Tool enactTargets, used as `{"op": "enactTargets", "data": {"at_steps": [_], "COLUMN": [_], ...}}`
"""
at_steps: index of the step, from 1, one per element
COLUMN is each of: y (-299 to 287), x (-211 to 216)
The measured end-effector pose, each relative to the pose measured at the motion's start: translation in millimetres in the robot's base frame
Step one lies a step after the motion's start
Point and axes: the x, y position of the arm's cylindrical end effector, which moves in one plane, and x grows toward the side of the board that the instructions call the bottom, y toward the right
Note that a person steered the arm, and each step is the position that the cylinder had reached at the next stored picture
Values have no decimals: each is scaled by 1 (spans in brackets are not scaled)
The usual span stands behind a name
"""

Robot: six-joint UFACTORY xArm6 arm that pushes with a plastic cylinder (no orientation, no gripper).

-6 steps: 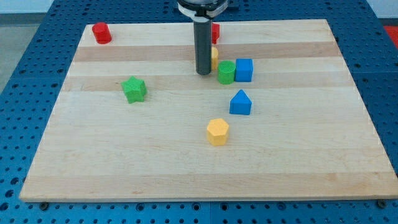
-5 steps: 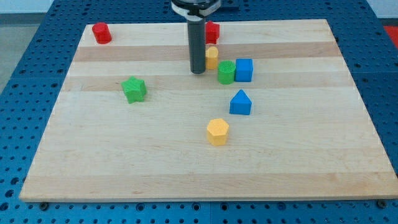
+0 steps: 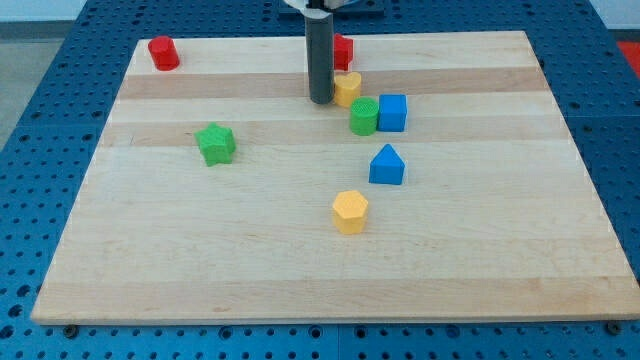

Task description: Push yellow heart towards top right

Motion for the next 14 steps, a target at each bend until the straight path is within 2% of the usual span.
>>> {"op": "enactTargets", "data": {"at_steps": [3,5,8,10,14], "y": [55,65,149,181,201], "x": [-12,3,-38,-45,-63]}}
